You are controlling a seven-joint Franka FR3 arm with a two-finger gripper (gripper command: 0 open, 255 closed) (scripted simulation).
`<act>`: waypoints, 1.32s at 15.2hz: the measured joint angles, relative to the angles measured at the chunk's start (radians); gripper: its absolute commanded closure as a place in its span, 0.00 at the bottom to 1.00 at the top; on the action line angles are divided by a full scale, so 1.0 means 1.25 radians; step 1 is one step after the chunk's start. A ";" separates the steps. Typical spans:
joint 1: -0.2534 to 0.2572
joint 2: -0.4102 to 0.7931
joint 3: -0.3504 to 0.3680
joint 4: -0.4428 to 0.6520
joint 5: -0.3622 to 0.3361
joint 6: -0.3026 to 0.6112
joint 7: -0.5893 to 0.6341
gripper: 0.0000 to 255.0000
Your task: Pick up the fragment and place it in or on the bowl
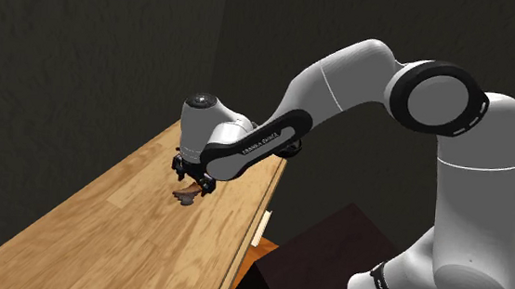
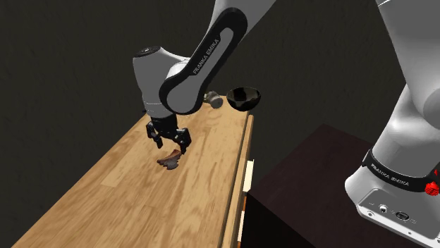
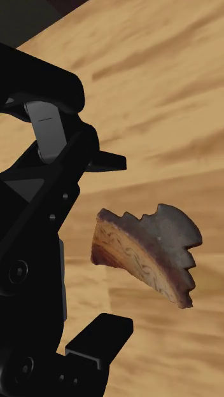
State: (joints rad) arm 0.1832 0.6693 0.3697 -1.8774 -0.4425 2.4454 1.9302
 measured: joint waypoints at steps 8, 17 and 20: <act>0.029 0.085 -0.035 0.047 -0.028 0.039 0.032 0.00; 0.032 0.091 -0.038 0.049 -0.031 0.042 0.035 1.00; 0.031 0.091 -0.038 0.049 -0.030 0.041 0.034 1.00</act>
State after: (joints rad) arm 0.2223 0.7825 0.3219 -1.8159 -0.4806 2.4966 1.9733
